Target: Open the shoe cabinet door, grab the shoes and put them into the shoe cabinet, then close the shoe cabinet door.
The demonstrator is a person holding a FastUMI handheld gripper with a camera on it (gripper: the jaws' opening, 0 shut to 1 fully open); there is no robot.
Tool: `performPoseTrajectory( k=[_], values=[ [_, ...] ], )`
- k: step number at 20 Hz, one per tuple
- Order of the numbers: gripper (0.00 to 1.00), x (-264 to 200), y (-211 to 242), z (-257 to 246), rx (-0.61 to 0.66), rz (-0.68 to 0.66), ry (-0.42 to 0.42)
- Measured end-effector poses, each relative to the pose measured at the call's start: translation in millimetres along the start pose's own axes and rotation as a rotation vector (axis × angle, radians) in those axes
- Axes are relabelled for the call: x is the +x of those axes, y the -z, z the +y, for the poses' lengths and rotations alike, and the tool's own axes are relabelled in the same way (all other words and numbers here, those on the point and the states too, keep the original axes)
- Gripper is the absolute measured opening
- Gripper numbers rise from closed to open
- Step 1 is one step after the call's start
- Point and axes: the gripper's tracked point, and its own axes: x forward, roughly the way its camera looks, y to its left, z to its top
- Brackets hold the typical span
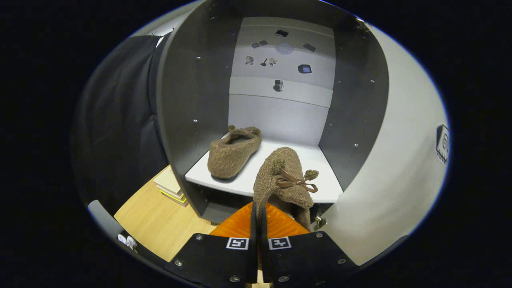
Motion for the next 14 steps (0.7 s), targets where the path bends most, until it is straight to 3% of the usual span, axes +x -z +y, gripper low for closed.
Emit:
performPoseTrajectory(
  k=[6,10,14],
  values=[
    [0.04,59.7,-43.0,-17.4,-0.044,-0.003,-0.018],
    [0.04,96.2,-53.5,-23.3,-0.092,0.011,-0.03],
    [0.04,128.1,-58.0,-30.3,-0.058,0.035,-0.057]
  ],
)
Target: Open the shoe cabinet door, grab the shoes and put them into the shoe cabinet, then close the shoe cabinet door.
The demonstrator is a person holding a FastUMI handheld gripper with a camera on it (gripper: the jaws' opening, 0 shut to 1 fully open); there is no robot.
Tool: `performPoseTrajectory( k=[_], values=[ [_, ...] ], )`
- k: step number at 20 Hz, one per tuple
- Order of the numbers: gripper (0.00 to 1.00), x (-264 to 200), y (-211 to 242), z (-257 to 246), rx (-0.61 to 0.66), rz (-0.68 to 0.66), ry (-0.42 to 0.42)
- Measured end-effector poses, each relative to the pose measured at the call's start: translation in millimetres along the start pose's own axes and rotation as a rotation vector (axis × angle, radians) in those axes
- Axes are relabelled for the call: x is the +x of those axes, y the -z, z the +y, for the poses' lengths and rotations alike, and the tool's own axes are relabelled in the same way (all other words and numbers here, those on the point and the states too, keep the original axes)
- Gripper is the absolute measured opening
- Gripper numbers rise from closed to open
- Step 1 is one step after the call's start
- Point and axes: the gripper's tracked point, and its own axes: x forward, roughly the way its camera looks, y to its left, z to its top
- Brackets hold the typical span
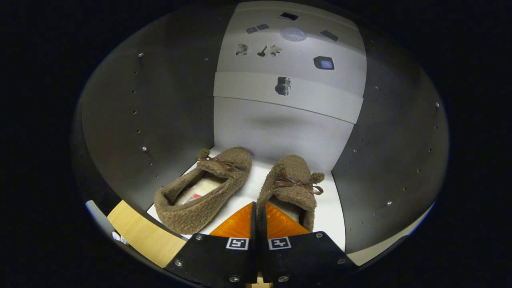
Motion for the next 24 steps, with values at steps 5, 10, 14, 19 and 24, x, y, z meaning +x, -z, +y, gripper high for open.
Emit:
performPoseTrajectory(
  k=[5,10,14,19,24],
  values=[
    [0.05,22.6,4.0,-1.7,0.006,0.02,-0.02],
    [0.07,28.0,5.4,0.9,0.019,0.018,-0.041],
    [0.16,24.2,4.7,-5.0,0.027,0.013,-0.004],
    [0.5,-2.9,-2.8,5.3,0.009,-0.043,0.019],
    [0.85,-46.4,-5.2,17.0,0.012,-0.085,0.063]
  ],
)
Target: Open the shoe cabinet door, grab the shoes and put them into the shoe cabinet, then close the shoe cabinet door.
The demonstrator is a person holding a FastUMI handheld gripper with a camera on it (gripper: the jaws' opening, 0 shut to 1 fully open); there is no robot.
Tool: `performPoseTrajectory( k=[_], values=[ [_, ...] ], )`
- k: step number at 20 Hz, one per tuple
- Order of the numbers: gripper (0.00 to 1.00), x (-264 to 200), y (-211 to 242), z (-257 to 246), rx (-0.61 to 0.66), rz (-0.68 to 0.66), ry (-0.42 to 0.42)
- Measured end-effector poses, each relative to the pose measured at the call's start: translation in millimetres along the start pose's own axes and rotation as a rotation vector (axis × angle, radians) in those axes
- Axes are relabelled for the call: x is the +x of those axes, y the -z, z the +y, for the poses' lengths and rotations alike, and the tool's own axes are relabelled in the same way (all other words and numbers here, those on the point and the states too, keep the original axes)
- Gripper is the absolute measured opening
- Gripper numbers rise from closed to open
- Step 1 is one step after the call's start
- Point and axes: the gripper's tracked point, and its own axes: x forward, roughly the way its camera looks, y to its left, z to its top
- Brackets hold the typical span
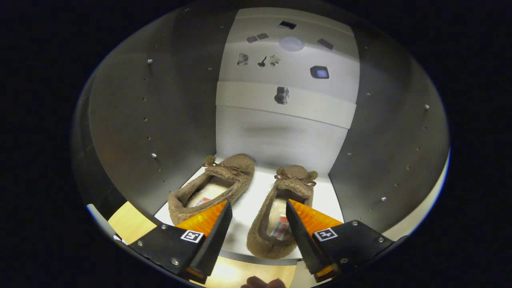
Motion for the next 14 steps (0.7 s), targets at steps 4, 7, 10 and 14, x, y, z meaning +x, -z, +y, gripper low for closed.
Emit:
performPoseTrajectory(
  k=[4,7,10,14],
  values=[
    [0.94,-49.8,-0.2,7.6,0.01,-0.038,0.046],
    [0.95,-101.5,6.4,18.1,0.046,-0.06,0.068],
    [0.95,-162.6,19.2,30.1,0.091,-0.083,0.063],
    [0.95,-232.4,38.3,35.8,0.122,-0.082,0.051]
  ],
)
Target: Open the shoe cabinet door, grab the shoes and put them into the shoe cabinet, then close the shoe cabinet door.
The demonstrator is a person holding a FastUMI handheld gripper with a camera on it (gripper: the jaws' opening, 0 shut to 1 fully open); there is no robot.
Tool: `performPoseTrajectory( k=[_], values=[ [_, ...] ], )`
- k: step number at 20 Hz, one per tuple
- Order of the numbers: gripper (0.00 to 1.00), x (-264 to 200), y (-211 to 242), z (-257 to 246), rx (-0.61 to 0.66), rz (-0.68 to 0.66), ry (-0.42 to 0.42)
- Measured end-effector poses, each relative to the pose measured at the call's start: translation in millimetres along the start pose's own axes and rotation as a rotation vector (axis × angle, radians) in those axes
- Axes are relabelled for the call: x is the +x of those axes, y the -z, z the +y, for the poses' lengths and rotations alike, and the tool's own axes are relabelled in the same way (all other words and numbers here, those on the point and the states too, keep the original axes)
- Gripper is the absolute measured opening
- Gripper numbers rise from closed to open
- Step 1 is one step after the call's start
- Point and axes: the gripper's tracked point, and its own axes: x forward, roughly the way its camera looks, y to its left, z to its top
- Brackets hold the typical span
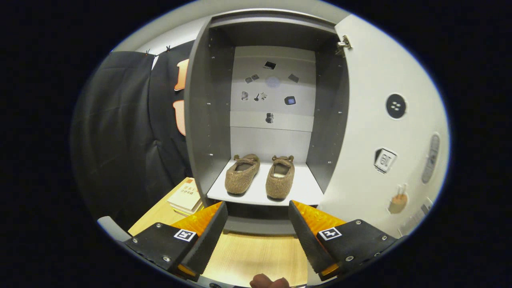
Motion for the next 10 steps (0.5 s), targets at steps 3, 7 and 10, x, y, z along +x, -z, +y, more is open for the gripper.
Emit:
performPoseTrajectory(
  k=[3,7,10],
  values=[
    [0.95,-46.7,7.1,-6.5,0.003,-0.002,-0.022],
    [0.96,-101.5,9.5,-13.7,0.02,-0.031,-0.108],
    [0.96,-143.5,24.7,-27.3,0.029,-0.018,-0.189]
  ],
)
